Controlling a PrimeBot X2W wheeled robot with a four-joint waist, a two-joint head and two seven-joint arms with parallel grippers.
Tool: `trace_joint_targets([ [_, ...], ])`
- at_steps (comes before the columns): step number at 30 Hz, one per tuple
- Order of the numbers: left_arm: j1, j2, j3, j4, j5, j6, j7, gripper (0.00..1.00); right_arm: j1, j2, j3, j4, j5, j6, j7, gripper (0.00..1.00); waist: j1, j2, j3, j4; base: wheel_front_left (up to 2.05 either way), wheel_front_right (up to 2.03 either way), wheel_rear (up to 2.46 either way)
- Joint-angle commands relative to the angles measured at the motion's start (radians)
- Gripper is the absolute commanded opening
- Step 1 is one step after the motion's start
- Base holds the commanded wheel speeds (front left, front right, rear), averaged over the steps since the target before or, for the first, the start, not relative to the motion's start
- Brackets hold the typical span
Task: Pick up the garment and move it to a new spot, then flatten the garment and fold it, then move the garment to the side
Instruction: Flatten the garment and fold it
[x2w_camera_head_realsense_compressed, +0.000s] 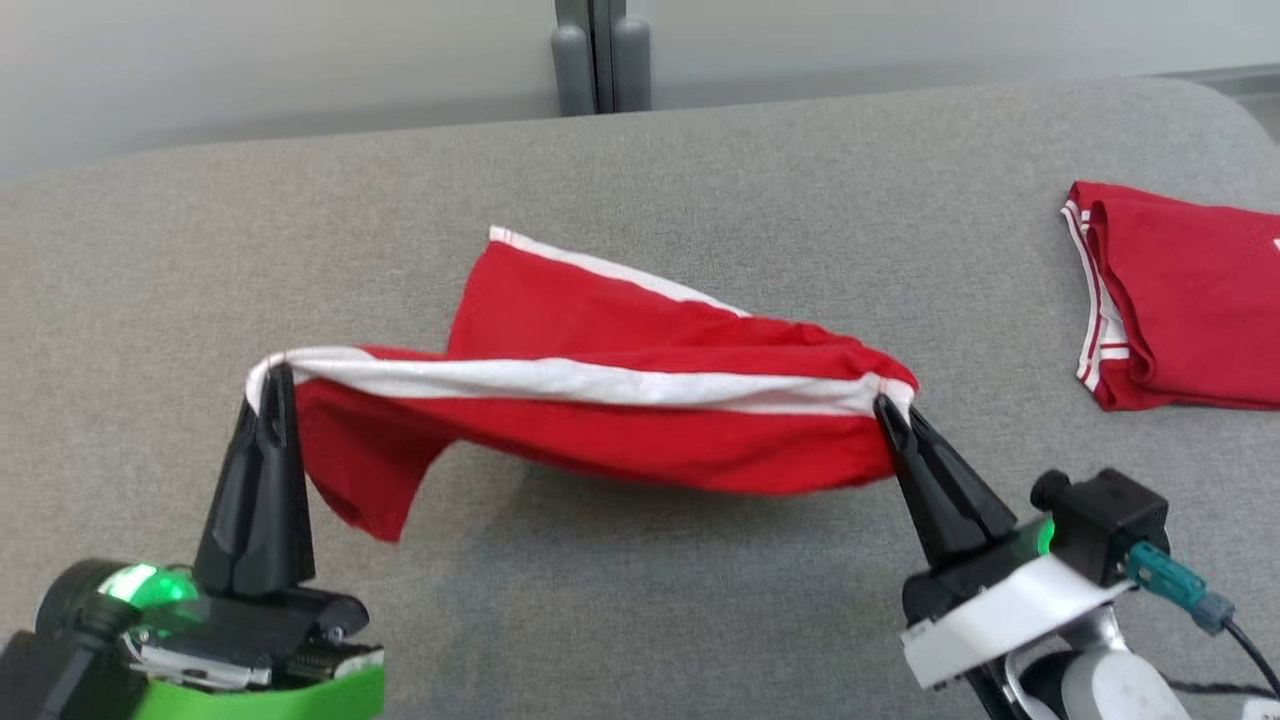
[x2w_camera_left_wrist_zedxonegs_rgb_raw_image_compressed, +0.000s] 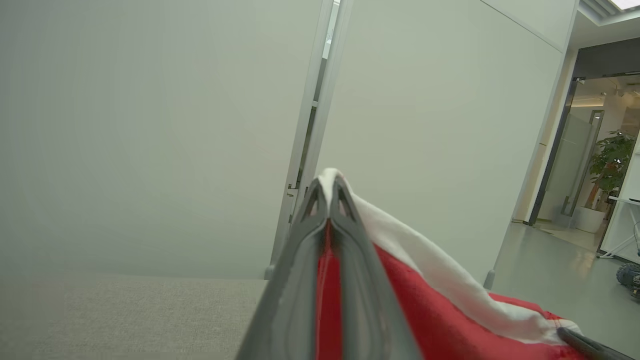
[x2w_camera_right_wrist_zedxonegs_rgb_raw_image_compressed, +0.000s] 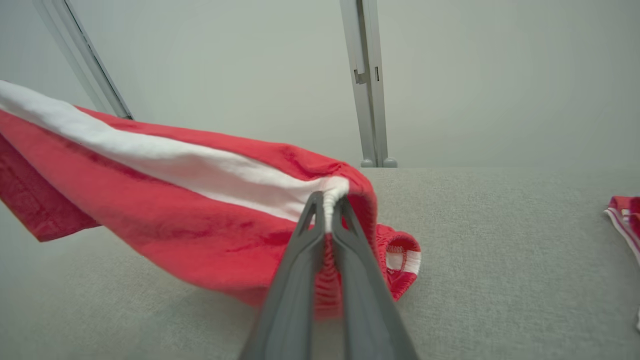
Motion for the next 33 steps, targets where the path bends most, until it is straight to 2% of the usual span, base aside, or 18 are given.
trace_joint_targets([
  [1,0.033,0.008,-0.002,0.002,0.001,-0.003,0.000,0.00,0.050,0.007,-0.009,-0.023,-0.005,-0.001,0.019,0.00,0.0001,-0.0001,-0.051,0.001,0.00,0.00,0.00],
  [5,0.072,0.024,-0.024,0.062,-0.003,-0.003,0.000,0.00,0.118,0.020,-0.028,-0.046,-0.019,-0.001,0.042,0.00,0.0001,-0.0001,-0.046,-0.009,0.00,0.00,0.00],
  [10,-0.008,0.043,-0.064,0.212,-0.026,-0.003,0.000,0.00,0.098,0.027,-0.036,0.048,-0.038,-0.001,0.028,0.00,0.0001,-0.0001,-0.013,-0.024,0.00,0.00,0.00],
  [21,-0.379,0.096,-0.208,0.575,-0.068,-0.003,0.000,0.00,-0.075,0.027,-0.027,0.259,0.027,-0.001,-0.047,0.00,0.0001,-0.0001,0.085,-0.060,0.00,0.00,0.00],
  [26,-0.547,0.106,-0.256,0.739,-0.073,-0.003,0.000,0.00,-0.176,0.027,-0.029,0.349,0.042,-0.001,-0.090,0.00,0.0001,-0.0001,0.158,-0.092,0.00,0.00,0.00],
  [33,-0.702,0.099,-0.292,0.899,-0.073,-0.003,0.000,0.00,-0.286,0.027,-0.024,0.451,0.055,-0.001,-0.141,0.00,0.0001,-0.0001,0.236,-0.112,0.00,0.00,0.00],
])
